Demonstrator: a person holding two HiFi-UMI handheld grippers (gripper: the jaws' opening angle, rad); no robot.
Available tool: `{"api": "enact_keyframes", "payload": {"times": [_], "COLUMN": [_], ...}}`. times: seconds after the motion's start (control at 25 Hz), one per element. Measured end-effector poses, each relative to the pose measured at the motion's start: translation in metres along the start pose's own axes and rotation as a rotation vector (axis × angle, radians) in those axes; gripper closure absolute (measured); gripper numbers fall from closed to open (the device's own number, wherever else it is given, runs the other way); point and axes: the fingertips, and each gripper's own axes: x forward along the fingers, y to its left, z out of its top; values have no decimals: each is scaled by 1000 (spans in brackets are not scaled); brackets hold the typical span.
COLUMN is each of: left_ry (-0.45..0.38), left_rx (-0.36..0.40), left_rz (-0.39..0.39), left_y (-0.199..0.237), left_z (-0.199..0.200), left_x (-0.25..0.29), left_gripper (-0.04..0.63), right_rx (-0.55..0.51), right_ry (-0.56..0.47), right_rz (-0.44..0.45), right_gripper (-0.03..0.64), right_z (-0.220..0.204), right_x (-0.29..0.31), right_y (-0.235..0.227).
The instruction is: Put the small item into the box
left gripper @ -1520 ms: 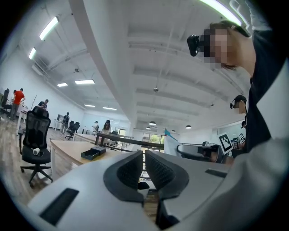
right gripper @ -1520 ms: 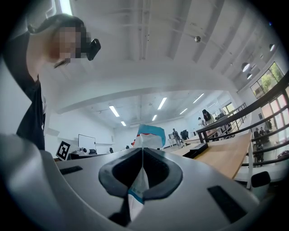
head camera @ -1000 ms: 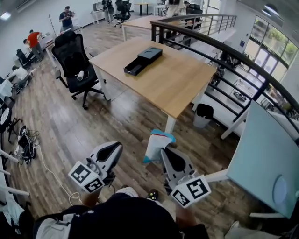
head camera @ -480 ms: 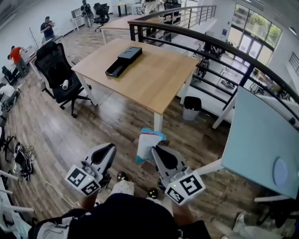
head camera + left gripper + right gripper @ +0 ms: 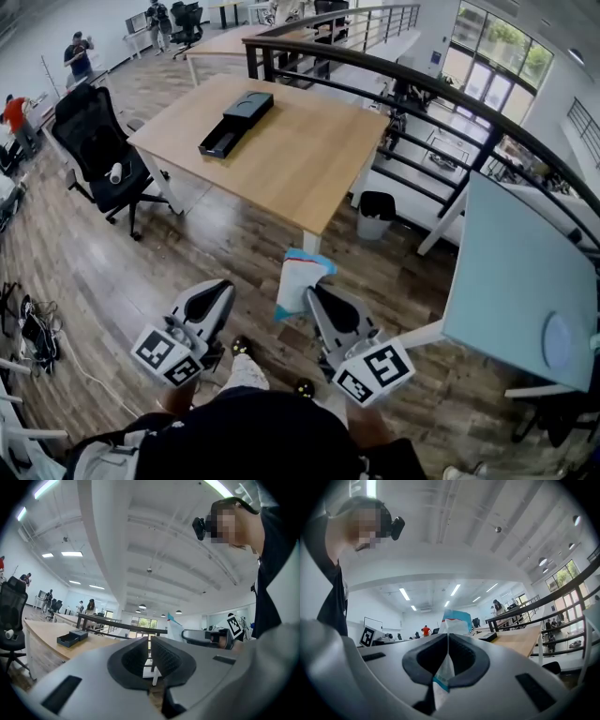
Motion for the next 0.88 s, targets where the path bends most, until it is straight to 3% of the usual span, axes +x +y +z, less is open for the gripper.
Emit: {"api": "enact_keyframes", "payload": {"times": [0.88], "left_ry": [-42], "left_rx": [-47], "left_rz": [-41], "left_y": [183], "left_z": [36], "left_x": [26], "left_gripper": [571], "right_rx": [-74], "right_ry": [38], "right_rz": [-78], "right_gripper": [592], "right_z": [2], "right_x": [172], "right_y": [-16]}}
